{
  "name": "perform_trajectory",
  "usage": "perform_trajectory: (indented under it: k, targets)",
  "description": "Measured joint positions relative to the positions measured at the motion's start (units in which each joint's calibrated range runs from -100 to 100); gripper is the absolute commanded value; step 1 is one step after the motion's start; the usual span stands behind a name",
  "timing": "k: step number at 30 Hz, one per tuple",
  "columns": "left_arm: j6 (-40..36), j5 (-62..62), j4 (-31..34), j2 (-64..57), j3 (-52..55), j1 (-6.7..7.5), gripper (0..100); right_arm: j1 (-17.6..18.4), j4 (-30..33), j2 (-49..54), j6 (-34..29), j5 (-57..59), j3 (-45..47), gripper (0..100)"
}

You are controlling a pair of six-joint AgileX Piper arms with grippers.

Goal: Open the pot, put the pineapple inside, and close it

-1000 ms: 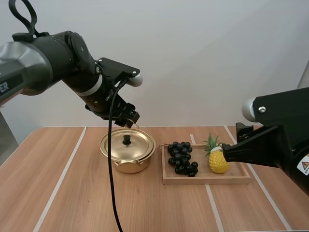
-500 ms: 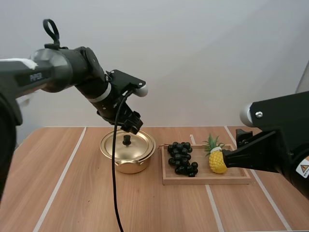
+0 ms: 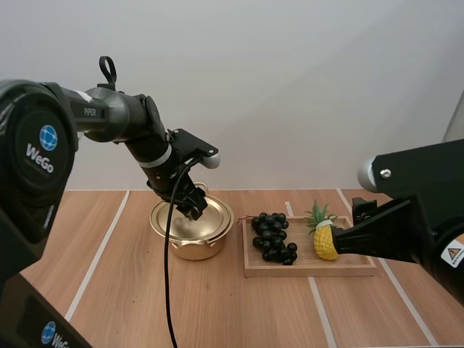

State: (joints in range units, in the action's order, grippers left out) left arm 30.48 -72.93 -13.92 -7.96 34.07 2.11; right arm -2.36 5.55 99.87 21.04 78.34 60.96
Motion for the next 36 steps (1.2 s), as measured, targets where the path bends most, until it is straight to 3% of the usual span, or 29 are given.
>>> perform_trajectory:
  k: [11, 36]
  targets:
    - [1.89, 12.54, 0.13, 0.25, 0.00, 0.00, 100, -0.31, -0.37, 0.00, 0.12, 0.00, 0.00, 100]
    - [2.26, 1.48, -3.37, 4.97, -4.58, 0.00, 100, -0.31, -0.37, 0.00, 1.13, 0.20, 0.00, 100]
